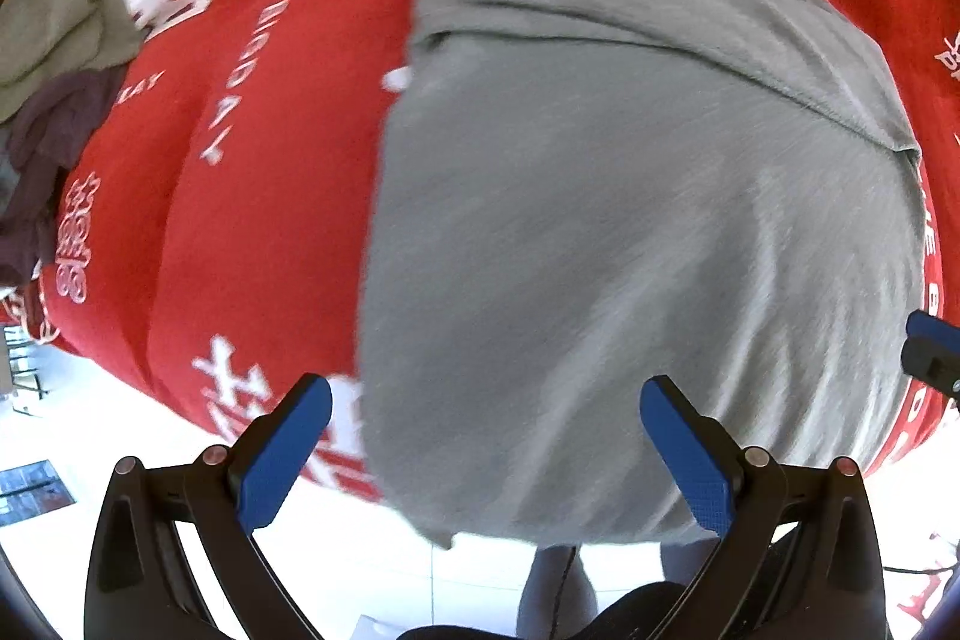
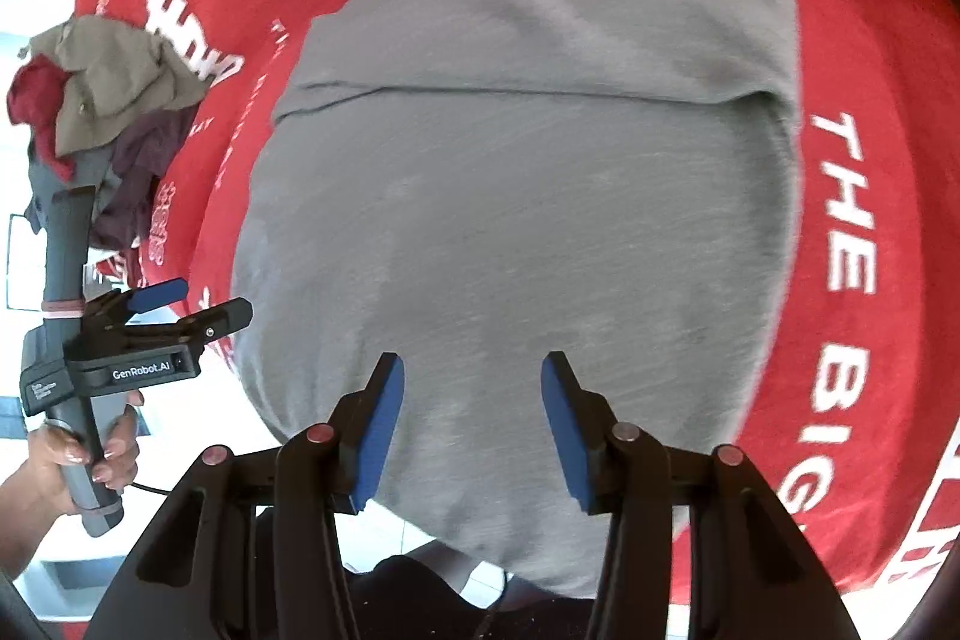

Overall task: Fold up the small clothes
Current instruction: 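Move both tools down to the sweater hem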

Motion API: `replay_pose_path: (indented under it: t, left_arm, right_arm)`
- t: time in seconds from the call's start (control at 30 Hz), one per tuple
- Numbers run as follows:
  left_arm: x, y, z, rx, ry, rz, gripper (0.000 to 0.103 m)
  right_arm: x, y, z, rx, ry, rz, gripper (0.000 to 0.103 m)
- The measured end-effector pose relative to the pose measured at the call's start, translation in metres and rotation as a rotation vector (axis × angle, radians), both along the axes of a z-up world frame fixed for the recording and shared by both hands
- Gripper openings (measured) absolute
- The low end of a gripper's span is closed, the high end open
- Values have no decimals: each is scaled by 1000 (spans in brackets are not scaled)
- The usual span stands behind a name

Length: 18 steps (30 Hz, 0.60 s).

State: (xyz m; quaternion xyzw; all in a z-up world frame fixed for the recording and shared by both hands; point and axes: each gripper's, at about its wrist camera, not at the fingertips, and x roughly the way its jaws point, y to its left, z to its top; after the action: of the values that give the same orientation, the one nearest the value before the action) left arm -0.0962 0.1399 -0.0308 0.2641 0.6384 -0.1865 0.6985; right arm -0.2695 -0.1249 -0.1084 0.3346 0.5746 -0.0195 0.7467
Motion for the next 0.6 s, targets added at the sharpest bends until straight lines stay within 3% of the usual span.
replay_pose_path:
  t: [0.3, 0.6]
  left_arm:
    - [0, 73, 4, -6, -2, 33, 103]
    - [-15, 108, -5, -107, 56, -18, 103]
  right_arm:
    - [-1, 36, 20, -35, -30, -31, 52]
    - [-57, 45, 19, -30, 10, -174, 52]
